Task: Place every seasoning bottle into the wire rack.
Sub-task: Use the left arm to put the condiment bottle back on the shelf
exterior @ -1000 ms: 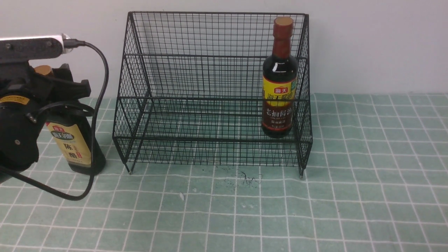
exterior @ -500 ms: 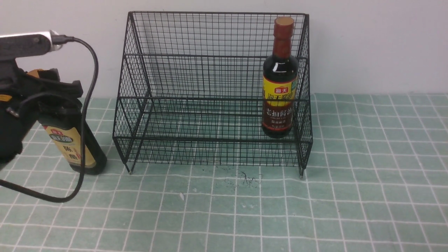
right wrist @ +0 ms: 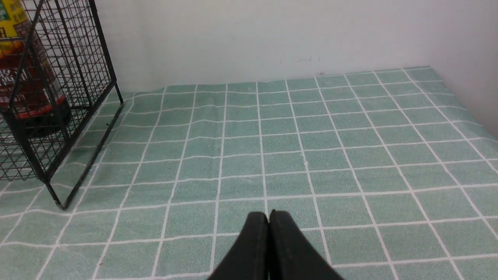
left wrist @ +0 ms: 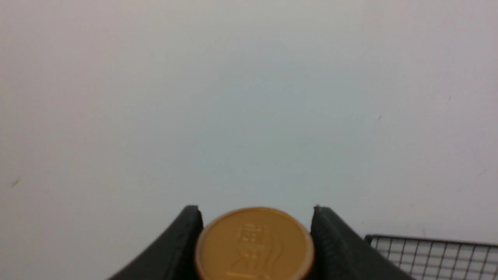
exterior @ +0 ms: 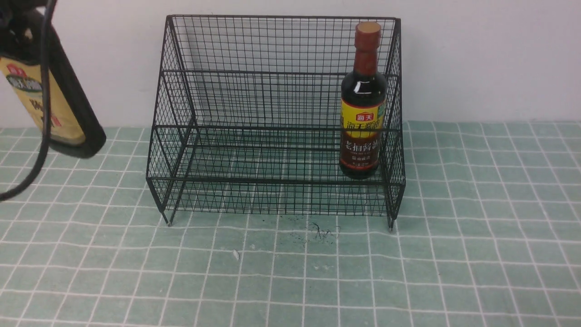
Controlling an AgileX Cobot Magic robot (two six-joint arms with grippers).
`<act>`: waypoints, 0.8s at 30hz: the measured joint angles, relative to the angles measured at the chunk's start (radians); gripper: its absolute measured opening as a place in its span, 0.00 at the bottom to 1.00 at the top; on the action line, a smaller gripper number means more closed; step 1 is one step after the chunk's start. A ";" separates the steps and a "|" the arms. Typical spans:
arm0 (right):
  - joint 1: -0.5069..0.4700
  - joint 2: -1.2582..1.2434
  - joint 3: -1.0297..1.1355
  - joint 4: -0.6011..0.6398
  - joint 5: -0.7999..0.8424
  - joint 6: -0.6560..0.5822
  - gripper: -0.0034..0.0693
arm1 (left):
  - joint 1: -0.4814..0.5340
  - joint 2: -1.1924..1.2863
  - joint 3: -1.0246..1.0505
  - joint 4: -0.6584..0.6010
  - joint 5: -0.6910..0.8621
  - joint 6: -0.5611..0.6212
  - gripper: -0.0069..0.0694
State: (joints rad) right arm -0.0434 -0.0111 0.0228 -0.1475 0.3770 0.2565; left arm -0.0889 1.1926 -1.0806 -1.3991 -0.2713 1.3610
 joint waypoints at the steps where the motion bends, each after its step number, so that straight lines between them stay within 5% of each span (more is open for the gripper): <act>1: 0.000 0.000 0.000 0.000 0.000 0.000 0.03 | 0.001 0.000 -0.008 -0.010 0.004 0.002 0.50; 8: 0.000 0.000 0.000 0.000 0.000 -0.002 0.03 | 0.000 0.048 -0.127 -0.143 0.159 0.009 0.50; 24: 0.000 0.000 0.000 0.000 0.000 -0.004 0.03 | -0.081 0.304 -0.294 -0.236 0.146 0.032 0.50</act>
State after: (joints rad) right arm -0.0434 -0.0111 0.0228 -0.1475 0.3770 0.2530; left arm -0.1702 1.4967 -1.3742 -1.6347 -0.1254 1.3934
